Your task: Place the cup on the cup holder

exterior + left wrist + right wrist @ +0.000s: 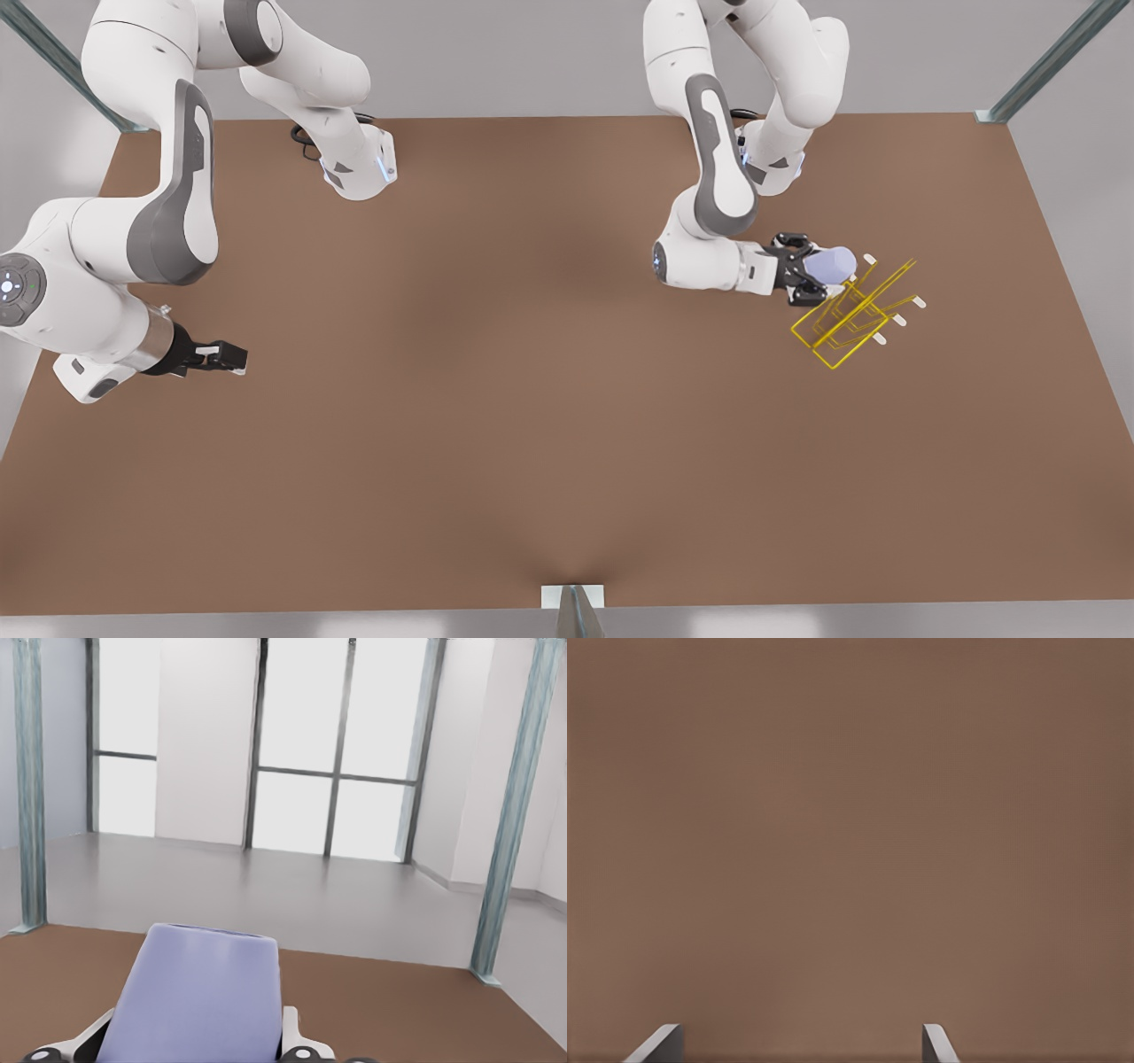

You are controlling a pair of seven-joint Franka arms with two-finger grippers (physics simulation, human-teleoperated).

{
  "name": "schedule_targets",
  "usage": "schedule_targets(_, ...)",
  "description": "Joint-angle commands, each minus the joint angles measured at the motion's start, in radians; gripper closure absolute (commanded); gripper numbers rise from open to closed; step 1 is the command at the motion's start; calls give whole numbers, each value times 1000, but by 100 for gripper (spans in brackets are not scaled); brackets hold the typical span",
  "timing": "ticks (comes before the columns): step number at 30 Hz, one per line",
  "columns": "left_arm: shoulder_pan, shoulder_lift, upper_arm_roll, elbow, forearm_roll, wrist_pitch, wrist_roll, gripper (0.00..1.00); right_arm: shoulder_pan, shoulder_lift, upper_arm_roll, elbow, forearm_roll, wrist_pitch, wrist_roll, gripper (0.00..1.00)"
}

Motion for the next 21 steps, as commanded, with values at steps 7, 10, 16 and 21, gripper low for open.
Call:
schedule_targets(7, -38, 63, -32, -167, 55, 225, -116, 23, 0, -1, 0, 1, 2, 0, -3, 0)
schedule_targets(10, -33, 57, -76, -182, 29, 252, -182, 23, 0, -1, 0, 1, 2, 0, -3, 0)
schedule_targets(16, -7, 80, -84, -191, 35, 295, -176, 23, 0, -1, 0, 1, 0, 0, -3, 0)
schedule_targets(21, 2, 98, -84, -193, 36, 317, -180, 23, -2, -1, -1, 1, 0, 0, -5, 0)
